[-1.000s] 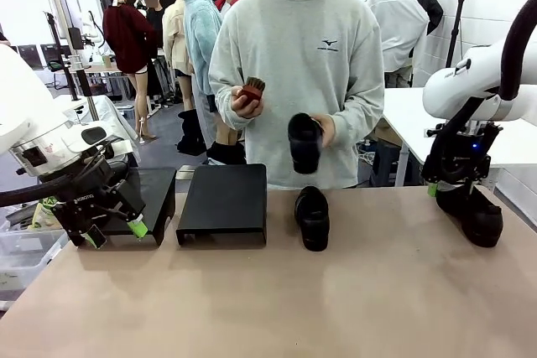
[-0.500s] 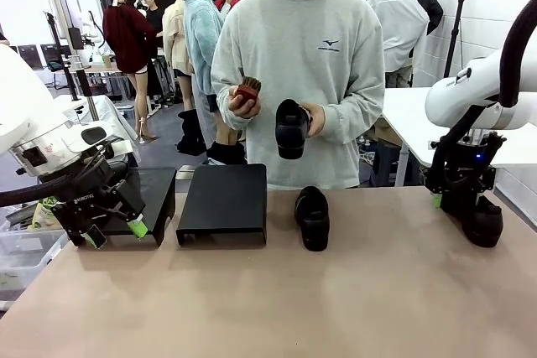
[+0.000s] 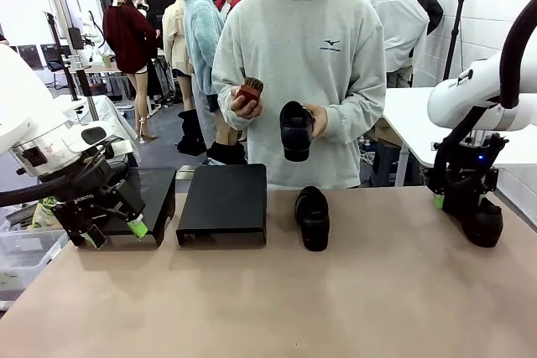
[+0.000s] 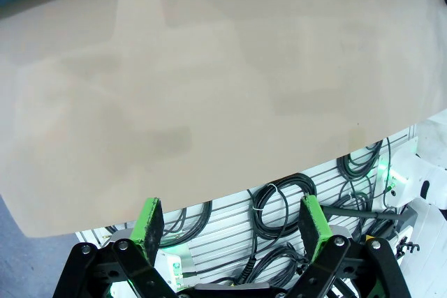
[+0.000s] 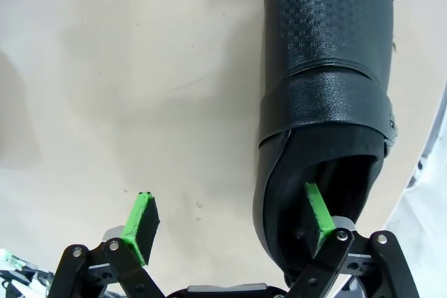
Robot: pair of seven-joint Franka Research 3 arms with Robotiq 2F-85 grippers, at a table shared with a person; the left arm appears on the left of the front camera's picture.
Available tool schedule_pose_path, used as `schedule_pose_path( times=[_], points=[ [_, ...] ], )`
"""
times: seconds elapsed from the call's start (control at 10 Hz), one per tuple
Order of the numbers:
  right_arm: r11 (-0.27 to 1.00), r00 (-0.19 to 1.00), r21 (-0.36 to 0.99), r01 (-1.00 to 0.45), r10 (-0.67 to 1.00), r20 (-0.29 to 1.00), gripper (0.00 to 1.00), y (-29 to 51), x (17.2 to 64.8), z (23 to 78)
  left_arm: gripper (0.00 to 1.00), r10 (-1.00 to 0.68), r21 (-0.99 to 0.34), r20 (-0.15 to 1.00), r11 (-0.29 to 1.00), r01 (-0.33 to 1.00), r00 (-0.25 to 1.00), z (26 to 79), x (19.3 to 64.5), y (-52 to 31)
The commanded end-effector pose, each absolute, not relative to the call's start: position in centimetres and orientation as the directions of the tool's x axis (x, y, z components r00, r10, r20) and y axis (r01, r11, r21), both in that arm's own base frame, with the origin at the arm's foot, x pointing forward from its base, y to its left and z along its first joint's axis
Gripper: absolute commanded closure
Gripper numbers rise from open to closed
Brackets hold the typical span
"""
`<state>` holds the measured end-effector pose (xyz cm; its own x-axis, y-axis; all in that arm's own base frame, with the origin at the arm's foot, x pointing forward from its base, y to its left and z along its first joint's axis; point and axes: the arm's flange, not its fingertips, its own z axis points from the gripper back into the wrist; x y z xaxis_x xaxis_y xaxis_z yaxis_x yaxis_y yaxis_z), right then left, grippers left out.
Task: Organize the shoes by placing them on the stand.
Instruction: Pick up one Shoe and place it in the middle of the table.
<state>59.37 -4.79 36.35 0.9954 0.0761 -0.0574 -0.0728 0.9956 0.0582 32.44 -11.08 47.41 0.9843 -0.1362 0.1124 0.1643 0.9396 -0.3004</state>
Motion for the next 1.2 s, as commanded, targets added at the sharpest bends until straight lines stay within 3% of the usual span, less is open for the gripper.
schedule_pose_path(
  times=[0.0, 0.1, 0.2, 0.7, 1.1],
  points=[
    [0.998, 0.996, 0.045, -0.037, 0.041, -0.074, 0.00, -5.2, 60.3, 36.1, 0.00, -0.132, -0.299, 0.112, 0.941, 0.160, 0.985, 47.5, 32.5, -11.0],
    [0.999, 0.996, 0.038, -0.033, 0.036, -0.079, 0.00, -5.5, 60.4, 35.8, 0.00, -0.132, -0.299, 0.112, 0.941, 0.160, 0.985, 47.5, 32.5, -11.0],
    [0.999, 0.997, 0.023, -0.036, 0.038, -0.073, 0.11, -5.9, 60.4, 35.5, 0.00, -0.132, -0.299, 0.112, 0.941, 0.160, 0.985, 47.5, 32.5, -11.0],
    [0.998, 0.995, 0.019, -0.057, 0.059, -0.083, 0.99, -6.0, 60.6, 35.2, 0.00, -0.132, -0.299, 0.112, 0.941, 0.160, 0.985, 47.5, 32.5, -11.0],
    [0.999, 0.994, 0.023, -0.046, 0.048, -0.096, 1.00, -6.5, 60.7, 35.2, 0.00, -0.132, -0.299, 0.112, 0.941, 0.160, 0.985, 47.5, 32.5, -11.0]
  ],
)
